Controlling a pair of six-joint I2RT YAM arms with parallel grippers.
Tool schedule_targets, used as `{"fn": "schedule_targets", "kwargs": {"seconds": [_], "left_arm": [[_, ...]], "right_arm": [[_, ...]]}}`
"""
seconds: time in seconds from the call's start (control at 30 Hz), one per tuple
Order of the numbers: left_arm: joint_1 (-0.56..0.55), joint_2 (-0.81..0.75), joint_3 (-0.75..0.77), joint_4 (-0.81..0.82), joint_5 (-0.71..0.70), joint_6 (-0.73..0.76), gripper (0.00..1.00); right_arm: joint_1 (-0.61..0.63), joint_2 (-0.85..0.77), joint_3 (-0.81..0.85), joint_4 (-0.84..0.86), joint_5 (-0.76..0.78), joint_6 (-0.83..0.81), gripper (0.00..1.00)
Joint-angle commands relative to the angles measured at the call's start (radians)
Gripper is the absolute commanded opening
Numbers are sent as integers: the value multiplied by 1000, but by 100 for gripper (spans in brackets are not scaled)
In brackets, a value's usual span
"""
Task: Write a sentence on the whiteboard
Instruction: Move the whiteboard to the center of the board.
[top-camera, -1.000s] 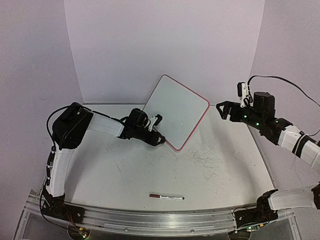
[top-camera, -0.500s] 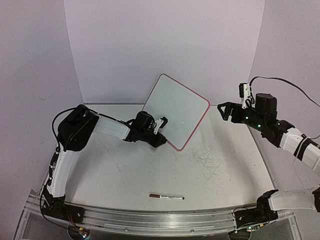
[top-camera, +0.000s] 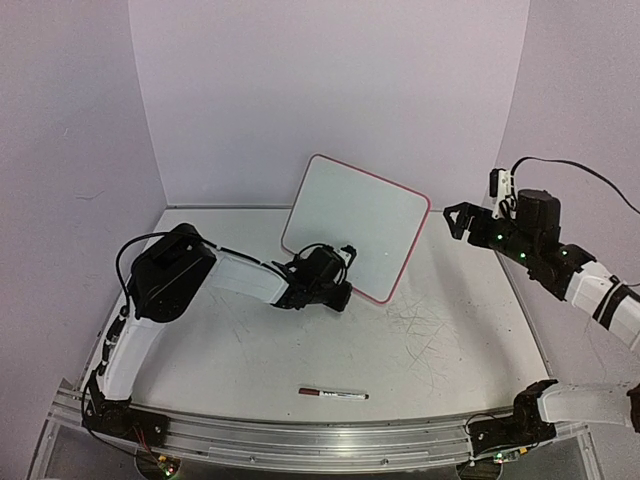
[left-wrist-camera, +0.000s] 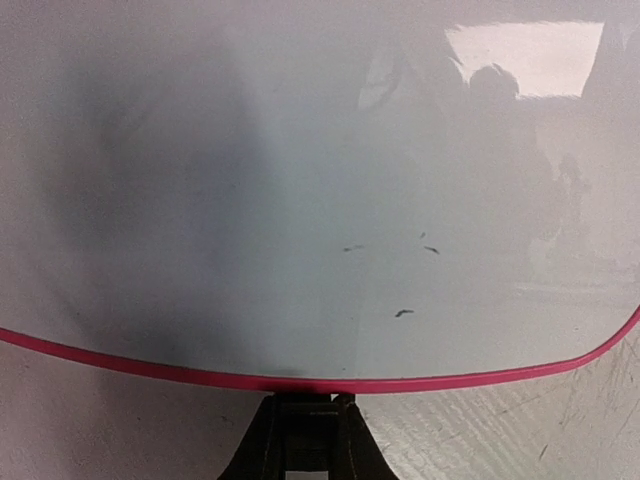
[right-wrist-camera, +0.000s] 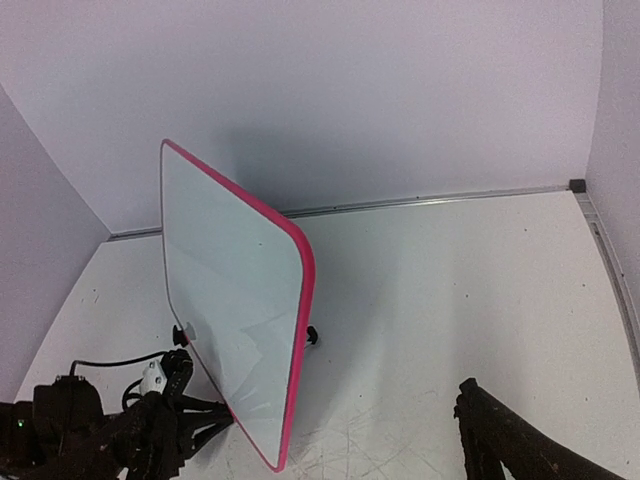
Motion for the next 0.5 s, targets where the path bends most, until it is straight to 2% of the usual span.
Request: {"fn": "schedule_targets", "kwargs": {"seconds": [0.0,0.1,0.23,0.47], "left_arm": [[-89,29,68,1,-79,-155,6],[-111,24,73,-5,-82,-203,28],[-119,-32,24,-7,-69,-215,48],[-117,-293,-202,-5,-122,-199,70]], "right_arm": [[2,-73,-13,-20,37,53,98],[1,-66,1,-42,-4,30,98],[26,-6,34,-92,-15,27,98],[218,145,127,-101,65,113,97]]}}
